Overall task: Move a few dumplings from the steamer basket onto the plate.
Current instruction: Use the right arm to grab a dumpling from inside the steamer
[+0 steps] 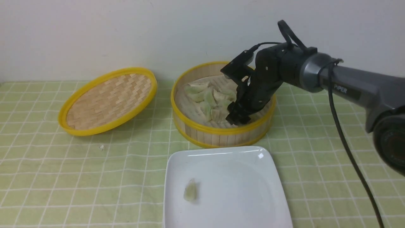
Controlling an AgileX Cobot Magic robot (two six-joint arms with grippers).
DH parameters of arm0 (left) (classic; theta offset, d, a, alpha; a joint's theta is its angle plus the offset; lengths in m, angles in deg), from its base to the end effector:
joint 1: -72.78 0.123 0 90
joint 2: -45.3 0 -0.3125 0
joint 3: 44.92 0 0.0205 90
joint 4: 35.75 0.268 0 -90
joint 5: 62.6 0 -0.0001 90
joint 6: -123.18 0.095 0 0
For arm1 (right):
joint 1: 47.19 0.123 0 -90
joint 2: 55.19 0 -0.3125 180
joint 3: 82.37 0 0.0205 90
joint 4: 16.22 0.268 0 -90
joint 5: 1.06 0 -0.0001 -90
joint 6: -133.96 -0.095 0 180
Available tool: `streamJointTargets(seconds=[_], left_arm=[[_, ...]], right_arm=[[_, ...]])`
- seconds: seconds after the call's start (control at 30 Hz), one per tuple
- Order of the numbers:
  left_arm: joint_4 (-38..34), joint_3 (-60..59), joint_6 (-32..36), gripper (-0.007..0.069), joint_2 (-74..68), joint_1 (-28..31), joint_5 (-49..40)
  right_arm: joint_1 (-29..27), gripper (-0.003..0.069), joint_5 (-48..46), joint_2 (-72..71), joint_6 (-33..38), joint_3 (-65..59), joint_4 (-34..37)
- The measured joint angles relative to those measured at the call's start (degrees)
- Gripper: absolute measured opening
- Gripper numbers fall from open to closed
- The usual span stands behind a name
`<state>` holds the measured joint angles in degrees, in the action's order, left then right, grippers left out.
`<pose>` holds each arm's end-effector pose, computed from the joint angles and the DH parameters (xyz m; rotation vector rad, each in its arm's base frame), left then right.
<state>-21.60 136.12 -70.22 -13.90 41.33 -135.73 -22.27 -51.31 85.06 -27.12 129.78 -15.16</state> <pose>0.1197 -0.0471 0.4898 0.3150 2.2393 -0.1081 0.4858 0.2272 0.1707 -1.0204 2.5695 0.0504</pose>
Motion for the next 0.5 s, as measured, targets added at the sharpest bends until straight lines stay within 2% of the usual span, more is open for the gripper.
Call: streamJointTargets(seconds=[0.17,0.3,0.4,0.5], left_arm=[[-0.11,0.00,0.00,-0.0006,0.00,0.00,0.00],[-0.17,0.00,0.00,-0.0006,0.00,0.00,0.00],[-0.17,0.00,0.00,-0.0006,0.00,0.00,0.00],[-0.24,0.00,0.00,-0.0006,-0.06,0.00,0.00]], right_arm=[[0.11,0.0403,-4.43,0.18,-2.60,3.85,-1.06],[0.11,0.0403,-13.71,-1.48,-3.89,11.36,-1.06],[0.11,0.0403,-19.21,-3.68,-3.94,16.15,0.86],[0.11,0.0403,-20.42,-7.87,-5.21,16.82,4.94]])
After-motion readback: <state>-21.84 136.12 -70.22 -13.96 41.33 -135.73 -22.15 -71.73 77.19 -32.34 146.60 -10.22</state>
